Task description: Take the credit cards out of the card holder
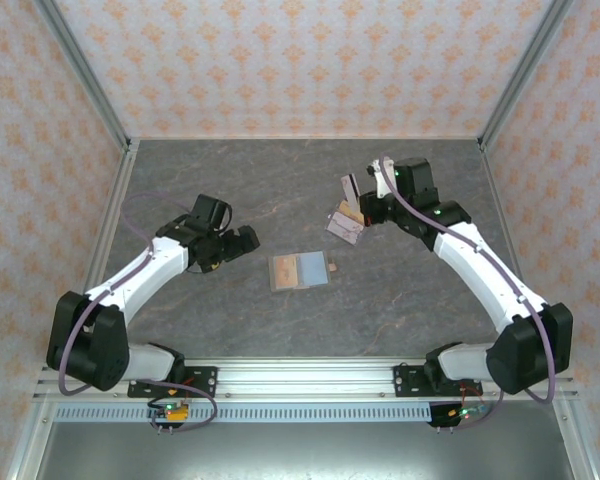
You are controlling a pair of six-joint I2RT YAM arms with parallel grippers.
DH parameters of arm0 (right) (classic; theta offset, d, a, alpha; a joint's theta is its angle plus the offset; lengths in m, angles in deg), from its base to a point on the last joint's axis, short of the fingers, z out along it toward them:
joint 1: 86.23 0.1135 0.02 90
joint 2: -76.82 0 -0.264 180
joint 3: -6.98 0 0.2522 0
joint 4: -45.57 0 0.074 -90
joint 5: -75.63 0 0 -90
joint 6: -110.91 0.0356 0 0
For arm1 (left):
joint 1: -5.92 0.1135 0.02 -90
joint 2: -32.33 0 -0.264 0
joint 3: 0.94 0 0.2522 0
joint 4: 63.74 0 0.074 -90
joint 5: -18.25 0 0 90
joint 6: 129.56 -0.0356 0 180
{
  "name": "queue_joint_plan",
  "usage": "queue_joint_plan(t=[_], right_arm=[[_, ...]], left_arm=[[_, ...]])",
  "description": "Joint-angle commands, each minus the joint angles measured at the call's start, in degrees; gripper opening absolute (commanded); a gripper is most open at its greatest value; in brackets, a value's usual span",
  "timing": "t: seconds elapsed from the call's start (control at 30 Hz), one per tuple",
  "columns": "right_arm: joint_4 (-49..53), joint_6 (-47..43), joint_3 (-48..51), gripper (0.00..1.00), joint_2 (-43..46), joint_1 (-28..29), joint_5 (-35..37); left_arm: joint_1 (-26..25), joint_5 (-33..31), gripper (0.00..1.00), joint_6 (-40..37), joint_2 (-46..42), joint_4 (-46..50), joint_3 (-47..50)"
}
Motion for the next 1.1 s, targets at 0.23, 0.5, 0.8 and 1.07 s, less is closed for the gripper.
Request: queue_joint_plan(t=[0.23, 0.5, 0.8, 1.07], right_arm=[[7.93, -20.57, -7.67, 0.00, -10.69, -0.25, 2.14], [15.77, -28.85, -13.11, 0.00, -20.85, -0.72, 2.36], [16.84, -30.06, -14.99, 0.00, -25.88, -2.28, 3.25], [16.82, -30.33, -15.03, 0.00, -27.69, -2.30, 2.59]], left_arm=[[1.39, -3.04, 1.00, -1.47, -1.66, 2.16, 2.31], [1.57, -2.40, 1.00, -1.62, -1.16, 2.33, 2.33], [1.57, -1.72, 1.00, -1.62, 0.41, 2.26, 2.16], [1.55, -0.18, 1.00, -1.39, 1.90, 1.54, 1.80]])
